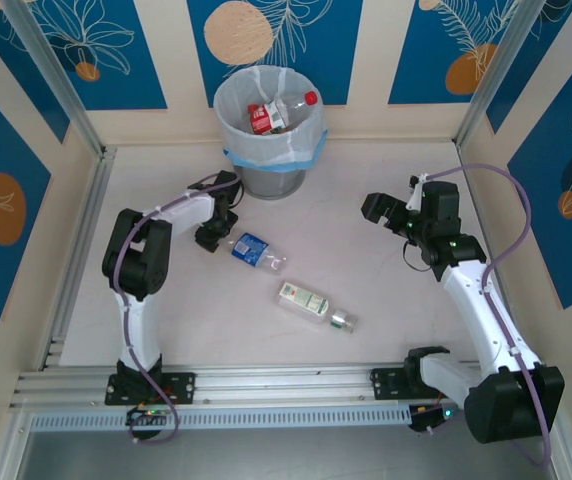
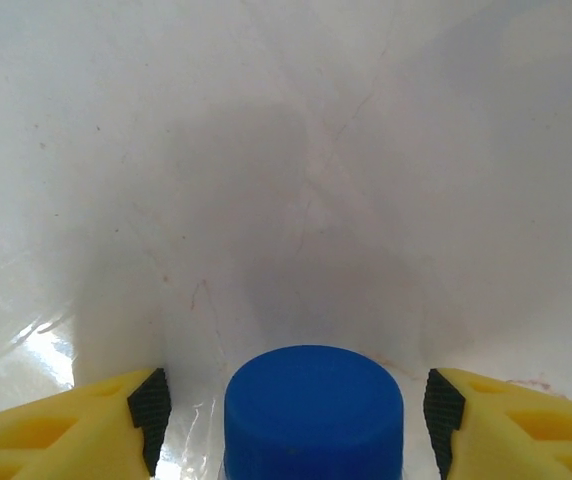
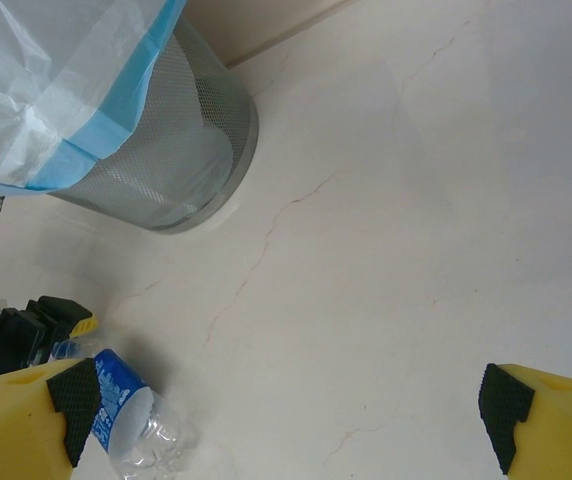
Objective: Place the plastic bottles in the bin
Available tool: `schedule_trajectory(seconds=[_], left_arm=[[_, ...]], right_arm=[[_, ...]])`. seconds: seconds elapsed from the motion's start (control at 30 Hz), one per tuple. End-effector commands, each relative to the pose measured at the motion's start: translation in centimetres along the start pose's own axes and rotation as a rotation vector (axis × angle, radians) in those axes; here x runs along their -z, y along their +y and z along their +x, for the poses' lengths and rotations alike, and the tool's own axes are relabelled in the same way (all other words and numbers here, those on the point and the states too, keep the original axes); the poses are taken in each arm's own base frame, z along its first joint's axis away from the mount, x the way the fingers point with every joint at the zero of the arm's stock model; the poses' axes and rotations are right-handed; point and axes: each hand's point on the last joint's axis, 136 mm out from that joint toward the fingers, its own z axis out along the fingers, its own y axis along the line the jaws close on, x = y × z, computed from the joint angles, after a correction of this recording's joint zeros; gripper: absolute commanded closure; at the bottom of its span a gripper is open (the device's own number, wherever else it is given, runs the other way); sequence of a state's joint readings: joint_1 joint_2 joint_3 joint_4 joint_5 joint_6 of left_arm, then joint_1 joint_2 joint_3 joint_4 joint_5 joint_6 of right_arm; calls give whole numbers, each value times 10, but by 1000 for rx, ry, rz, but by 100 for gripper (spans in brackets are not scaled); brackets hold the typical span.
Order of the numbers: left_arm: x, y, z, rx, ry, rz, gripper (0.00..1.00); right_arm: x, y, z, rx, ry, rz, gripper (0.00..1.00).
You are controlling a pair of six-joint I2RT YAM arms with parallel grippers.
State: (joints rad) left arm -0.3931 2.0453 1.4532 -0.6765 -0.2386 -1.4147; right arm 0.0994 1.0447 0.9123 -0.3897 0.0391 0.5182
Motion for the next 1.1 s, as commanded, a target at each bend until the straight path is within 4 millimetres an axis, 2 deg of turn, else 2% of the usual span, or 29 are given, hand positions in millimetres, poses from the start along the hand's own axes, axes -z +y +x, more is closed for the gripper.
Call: schedule_trajectory(seconds=[0.0, 0.1, 0.33, 0.4, 0.73, 0.83, 0.97, 1.07], left_arm=[[-9, 4, 6, 37, 11, -27, 35], [-12, 7, 8, 40, 16, -38, 38], [-17, 10, 9, 41, 13, -44, 53], [-17, 10, 7, 37, 9, -47, 59], [-10, 12, -4, 34, -30, -31, 77], [-4, 9, -10, 25, -39, -7, 86], [14, 2, -22, -1, -83, 39, 100], [32, -3, -33, -35, -136, 83, 100]], right_arm=[[3, 5, -7, 29, -16, 8, 0], [4, 5, -8, 31, -18, 11, 0], [4, 7, -7, 40, -18, 17, 0], [4, 7, -7, 43, -19, 19, 0], [4, 8, -7, 48, -19, 24, 0], [4, 9, -7, 50, -19, 24, 0], [5, 9, -7, 53, -20, 29, 0], [5, 9, -7, 54, -21, 31, 0]])
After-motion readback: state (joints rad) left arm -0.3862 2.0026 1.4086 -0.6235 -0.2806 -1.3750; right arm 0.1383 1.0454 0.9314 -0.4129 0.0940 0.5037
